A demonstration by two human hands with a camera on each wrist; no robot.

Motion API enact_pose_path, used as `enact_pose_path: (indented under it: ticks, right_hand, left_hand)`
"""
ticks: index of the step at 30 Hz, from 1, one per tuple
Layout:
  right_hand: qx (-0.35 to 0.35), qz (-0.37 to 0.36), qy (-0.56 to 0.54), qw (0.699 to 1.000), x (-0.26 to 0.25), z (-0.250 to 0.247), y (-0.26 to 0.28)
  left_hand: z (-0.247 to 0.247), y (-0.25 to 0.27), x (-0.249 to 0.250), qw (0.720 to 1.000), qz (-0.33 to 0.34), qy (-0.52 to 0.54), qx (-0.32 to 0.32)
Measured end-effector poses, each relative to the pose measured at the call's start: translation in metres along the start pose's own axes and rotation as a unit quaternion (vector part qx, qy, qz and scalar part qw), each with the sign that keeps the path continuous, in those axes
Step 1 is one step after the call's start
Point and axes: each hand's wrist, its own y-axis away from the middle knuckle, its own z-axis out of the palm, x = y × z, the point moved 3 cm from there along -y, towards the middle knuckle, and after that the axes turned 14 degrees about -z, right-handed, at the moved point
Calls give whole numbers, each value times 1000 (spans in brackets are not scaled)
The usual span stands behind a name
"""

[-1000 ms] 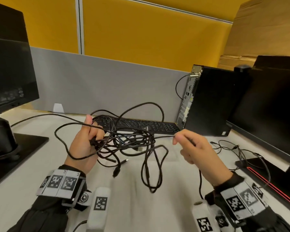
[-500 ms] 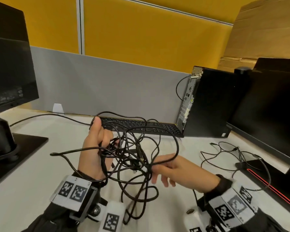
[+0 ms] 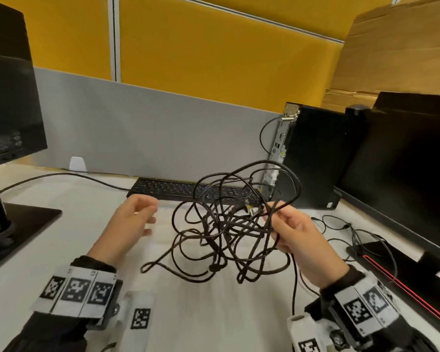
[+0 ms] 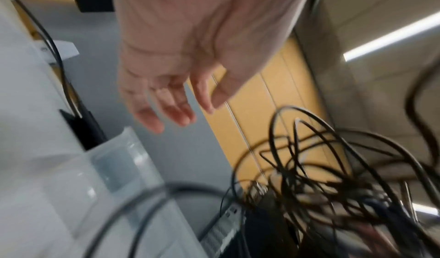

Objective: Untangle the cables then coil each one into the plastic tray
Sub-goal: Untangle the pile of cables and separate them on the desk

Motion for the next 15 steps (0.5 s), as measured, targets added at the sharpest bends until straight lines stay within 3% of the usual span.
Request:
enact_pose_path:
  ticks: [3,6,9,11,15]
  right_hand:
    - [6,-20,36,999,-3,-3,5]
    - [13,-37,45,998,-6,4,6]
    - [19,-35,10,999,-8,15,6]
    - [20,-33,-15,999,-10,22,6]
    - [-7,-16,-54,998,-8,32,6]
  left_hand:
    - [-11,9,16,992,78,81,58]
    - [2,36,34,979,180,95,-16]
    - [31,65,36,950,278,-69,-127]
    - [43,74,30,929,301,-174,-128]
    - [52,71,23,919,289,-228,-142]
